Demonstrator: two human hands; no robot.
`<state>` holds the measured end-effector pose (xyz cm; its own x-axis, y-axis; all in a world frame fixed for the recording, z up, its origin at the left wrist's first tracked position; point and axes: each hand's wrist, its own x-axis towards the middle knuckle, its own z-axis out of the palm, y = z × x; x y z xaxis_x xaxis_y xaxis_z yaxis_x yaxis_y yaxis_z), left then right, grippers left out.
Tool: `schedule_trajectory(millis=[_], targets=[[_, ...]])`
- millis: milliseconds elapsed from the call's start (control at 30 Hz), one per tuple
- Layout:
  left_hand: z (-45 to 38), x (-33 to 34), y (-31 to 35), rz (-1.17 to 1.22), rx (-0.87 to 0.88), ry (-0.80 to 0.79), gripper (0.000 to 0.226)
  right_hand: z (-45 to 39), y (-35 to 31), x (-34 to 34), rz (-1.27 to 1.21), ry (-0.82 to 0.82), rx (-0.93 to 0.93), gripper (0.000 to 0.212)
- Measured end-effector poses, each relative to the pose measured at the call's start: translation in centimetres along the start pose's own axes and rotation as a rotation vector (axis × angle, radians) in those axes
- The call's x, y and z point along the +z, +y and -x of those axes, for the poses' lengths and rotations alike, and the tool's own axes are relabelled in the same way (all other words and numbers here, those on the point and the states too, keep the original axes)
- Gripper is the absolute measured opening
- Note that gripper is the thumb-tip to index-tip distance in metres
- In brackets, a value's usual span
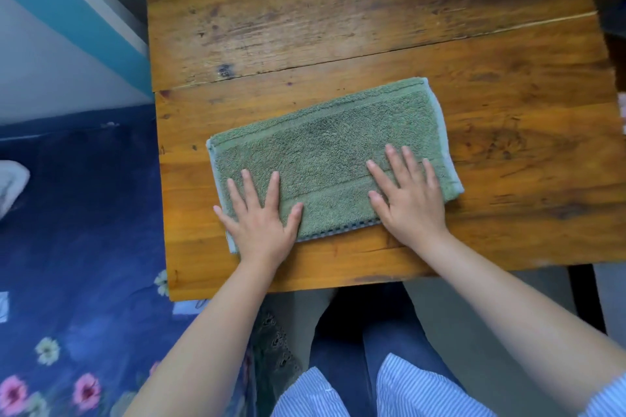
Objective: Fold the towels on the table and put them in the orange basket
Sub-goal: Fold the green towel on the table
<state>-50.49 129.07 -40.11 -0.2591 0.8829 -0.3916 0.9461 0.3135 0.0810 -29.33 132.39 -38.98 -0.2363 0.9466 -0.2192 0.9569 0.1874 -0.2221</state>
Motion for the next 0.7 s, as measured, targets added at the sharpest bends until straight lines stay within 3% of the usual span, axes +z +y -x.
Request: schedule_trajectory(millis=[67,167,267,467,600,700], targets=[[1.0,0.4,-0.8,-0.031,-0.013,-0.017,0.085,0.5,1.0,-0.4,-0.026,-0.044,0.055,0.055],[1.1,0.6,-1.1,-0.055,-0.006,-0.022,0.07,1.6,2.4,-0.4,-0.038,-0.027,0.135,0.061],[1.0,0.6,-1.0,-0.074,-0.006,-0.026,0.066,2.5,3.6,-0.3,-0.105,-0.044,0.316,0.058],[0.4,-0.7,1.2,0.042,0.091,0.085,0.06,2.6,1.6,-1.3,-0.165,0.03,0.581,0.064],[-1.4,-2.0,5.2,0.043,0.24,0.118,0.058,1.4,0.9,-1.7,-0.235,0.004,0.696,0.06],[-3.5,-3.4,8.5,0.015,0.335,0.12,0.059,0.9,1.3,-2.1,-0.257,-0.009,0.738,0.039]])
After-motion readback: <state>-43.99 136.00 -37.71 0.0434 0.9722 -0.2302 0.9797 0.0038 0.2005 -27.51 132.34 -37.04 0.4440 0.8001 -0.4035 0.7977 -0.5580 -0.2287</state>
